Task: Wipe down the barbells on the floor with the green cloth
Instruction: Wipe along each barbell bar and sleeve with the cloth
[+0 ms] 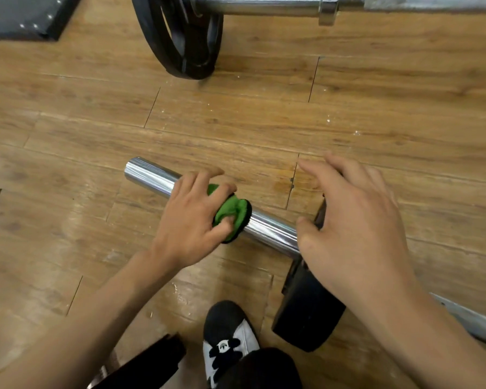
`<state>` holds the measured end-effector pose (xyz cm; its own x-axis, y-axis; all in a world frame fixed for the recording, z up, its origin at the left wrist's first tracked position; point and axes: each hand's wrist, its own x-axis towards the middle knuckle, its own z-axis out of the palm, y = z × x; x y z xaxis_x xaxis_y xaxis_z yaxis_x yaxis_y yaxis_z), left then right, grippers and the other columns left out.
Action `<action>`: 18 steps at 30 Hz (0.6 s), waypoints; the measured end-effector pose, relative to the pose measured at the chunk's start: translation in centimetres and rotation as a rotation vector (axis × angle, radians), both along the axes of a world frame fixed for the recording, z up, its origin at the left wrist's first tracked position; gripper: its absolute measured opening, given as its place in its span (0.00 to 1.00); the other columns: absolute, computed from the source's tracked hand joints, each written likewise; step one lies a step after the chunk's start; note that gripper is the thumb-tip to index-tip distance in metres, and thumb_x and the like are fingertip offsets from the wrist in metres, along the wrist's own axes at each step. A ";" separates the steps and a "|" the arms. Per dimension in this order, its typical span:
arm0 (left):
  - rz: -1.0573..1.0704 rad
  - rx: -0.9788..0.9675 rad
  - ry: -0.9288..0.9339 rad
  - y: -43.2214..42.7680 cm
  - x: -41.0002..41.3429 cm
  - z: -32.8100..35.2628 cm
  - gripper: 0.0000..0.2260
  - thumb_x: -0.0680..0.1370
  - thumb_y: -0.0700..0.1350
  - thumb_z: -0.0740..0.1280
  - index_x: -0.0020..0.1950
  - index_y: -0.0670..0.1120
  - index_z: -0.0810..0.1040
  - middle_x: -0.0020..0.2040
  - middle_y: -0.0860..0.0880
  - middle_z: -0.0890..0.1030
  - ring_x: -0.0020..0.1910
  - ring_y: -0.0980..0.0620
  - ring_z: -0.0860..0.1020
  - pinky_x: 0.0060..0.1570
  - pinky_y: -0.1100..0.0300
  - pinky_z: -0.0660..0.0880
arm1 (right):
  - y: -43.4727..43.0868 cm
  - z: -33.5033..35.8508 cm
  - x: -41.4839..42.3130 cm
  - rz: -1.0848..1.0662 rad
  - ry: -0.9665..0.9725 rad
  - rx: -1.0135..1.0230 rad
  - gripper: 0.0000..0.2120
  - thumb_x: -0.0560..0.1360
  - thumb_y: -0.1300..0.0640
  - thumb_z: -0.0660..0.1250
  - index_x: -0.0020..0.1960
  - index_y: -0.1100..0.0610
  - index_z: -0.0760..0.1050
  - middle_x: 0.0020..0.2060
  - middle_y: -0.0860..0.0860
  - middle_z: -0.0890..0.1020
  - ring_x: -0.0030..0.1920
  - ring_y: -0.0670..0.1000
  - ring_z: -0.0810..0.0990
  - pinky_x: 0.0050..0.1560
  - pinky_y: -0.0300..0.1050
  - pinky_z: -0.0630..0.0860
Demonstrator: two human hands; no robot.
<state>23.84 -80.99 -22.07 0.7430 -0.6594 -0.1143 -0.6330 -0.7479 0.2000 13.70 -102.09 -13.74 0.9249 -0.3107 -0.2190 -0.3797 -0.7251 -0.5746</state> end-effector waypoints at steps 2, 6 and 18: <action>0.020 -0.009 0.000 -0.4 -0.9 0.2 0.25 0.77 0.54 0.57 0.68 0.43 0.76 0.65 0.42 0.73 0.62 0.44 0.70 0.63 0.49 0.66 | 0.0 0.0 0.2 -0.017 0.014 -0.021 0.36 0.70 0.60 0.73 0.76 0.45 0.70 0.76 0.49 0.69 0.74 0.53 0.62 0.75 0.54 0.60; -0.032 -0.135 0.052 -4.0 -4.5 -0.6 0.24 0.80 0.52 0.56 0.68 0.38 0.76 0.65 0.40 0.75 0.62 0.42 0.73 0.64 0.44 0.71 | -0.1 0.5 1.0 0.000 0.083 -0.090 0.35 0.71 0.57 0.73 0.76 0.43 0.70 0.76 0.50 0.69 0.74 0.55 0.64 0.74 0.55 0.62; -0.017 -0.105 -0.074 -3.2 2.4 -0.3 0.17 0.79 0.56 0.55 0.42 0.47 0.76 0.37 0.50 0.78 0.35 0.45 0.76 0.34 0.55 0.63 | -0.6 0.9 1.9 0.048 0.220 -0.203 0.28 0.76 0.45 0.65 0.76 0.47 0.69 0.74 0.49 0.70 0.72 0.54 0.65 0.74 0.52 0.59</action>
